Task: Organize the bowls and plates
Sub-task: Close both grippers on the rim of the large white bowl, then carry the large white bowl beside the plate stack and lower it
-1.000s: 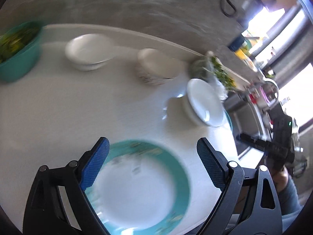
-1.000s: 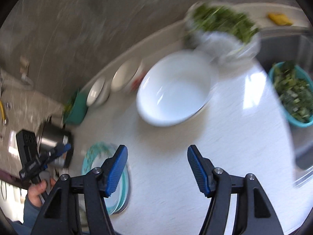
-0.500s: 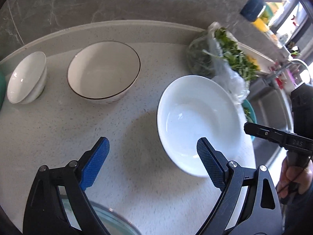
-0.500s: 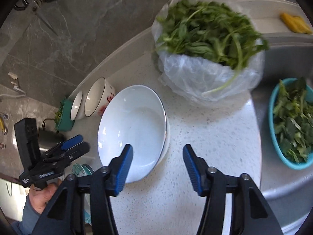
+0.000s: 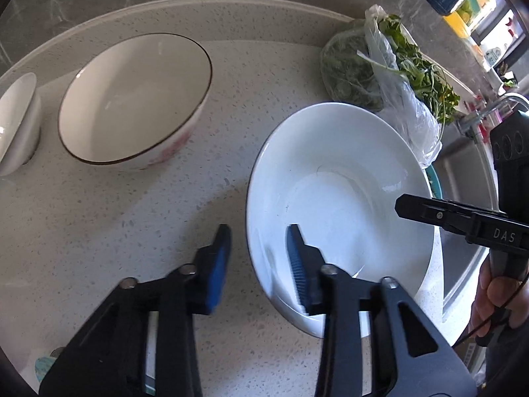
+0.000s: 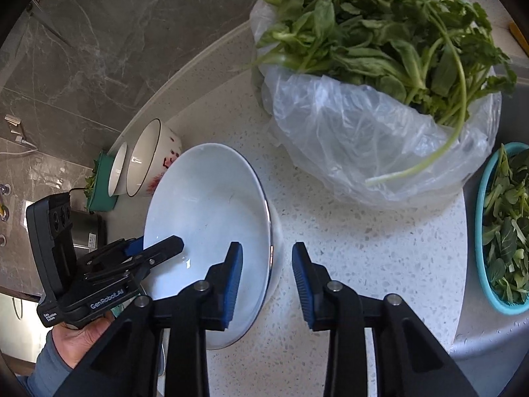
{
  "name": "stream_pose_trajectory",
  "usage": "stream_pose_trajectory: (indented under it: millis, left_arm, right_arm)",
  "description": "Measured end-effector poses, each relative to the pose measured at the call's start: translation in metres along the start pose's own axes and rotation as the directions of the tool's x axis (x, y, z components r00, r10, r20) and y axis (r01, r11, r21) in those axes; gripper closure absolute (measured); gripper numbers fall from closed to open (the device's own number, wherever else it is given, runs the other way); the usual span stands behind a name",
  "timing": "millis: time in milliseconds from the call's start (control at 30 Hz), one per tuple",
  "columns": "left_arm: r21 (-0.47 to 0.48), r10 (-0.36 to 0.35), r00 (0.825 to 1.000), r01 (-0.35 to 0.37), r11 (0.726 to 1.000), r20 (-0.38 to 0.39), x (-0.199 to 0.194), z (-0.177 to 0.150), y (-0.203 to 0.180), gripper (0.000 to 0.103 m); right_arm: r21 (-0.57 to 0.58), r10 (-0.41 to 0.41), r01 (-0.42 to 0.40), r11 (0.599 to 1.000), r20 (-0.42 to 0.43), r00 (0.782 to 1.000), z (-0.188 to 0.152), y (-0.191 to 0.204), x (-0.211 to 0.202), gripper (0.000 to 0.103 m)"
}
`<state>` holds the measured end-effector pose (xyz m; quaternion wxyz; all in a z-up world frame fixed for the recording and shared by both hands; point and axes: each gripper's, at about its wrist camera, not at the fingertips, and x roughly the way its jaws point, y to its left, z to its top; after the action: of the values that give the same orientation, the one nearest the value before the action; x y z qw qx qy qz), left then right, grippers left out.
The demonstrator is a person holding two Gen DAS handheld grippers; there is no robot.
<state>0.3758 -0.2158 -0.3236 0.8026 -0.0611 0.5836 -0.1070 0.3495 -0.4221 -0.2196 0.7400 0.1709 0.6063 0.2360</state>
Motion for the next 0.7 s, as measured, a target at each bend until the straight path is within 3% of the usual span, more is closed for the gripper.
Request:
stream_pose_trajectory:
  millis: [33, 100, 167, 467, 700]
  left_arm:
    - [-0.001, -0.016, 1.000, 0.016, 1.000, -0.001, 0.002, 0.000, 0.001, 0.078]
    - [0.003, -0.038, 0.999, 0.038, 0.999, -0.011, 0.005, 0.001, 0.003, 0.087]
    - [0.008, -0.055, 0.998, 0.055, 0.998, -0.016, 0.010, 0.004, 0.004, 0.087]
    - [-0.031, -0.167, 0.984, 0.166, 0.986, -0.059, 0.023, 0.017, 0.016, 0.093]
    - [-0.039, -0.168, 0.983, 0.165, 0.985, -0.072, 0.024, 0.016, 0.011, 0.093]
  right_arm:
    - [-0.003, 0.005, -0.005, 1.000, -0.003, 1.000, 0.000, 0.001, 0.001, 0.076]
    - [-0.007, 0.000, 0.000, 1.000, -0.008, 1.000, 0.000, 0.002, 0.002, 0.079]
    - [-0.004, 0.000, 0.000, 1.000, -0.010, 1.000, 0.001, -0.001, 0.002, 0.086]
    - [0.047, 0.067, -0.066, 0.997, -0.026, 0.997, 0.002, -0.011, 0.004, 0.085]
    - [0.069, 0.080, -0.078, 0.995, -0.028, 0.996, 0.000, -0.016, -0.001, 0.085]
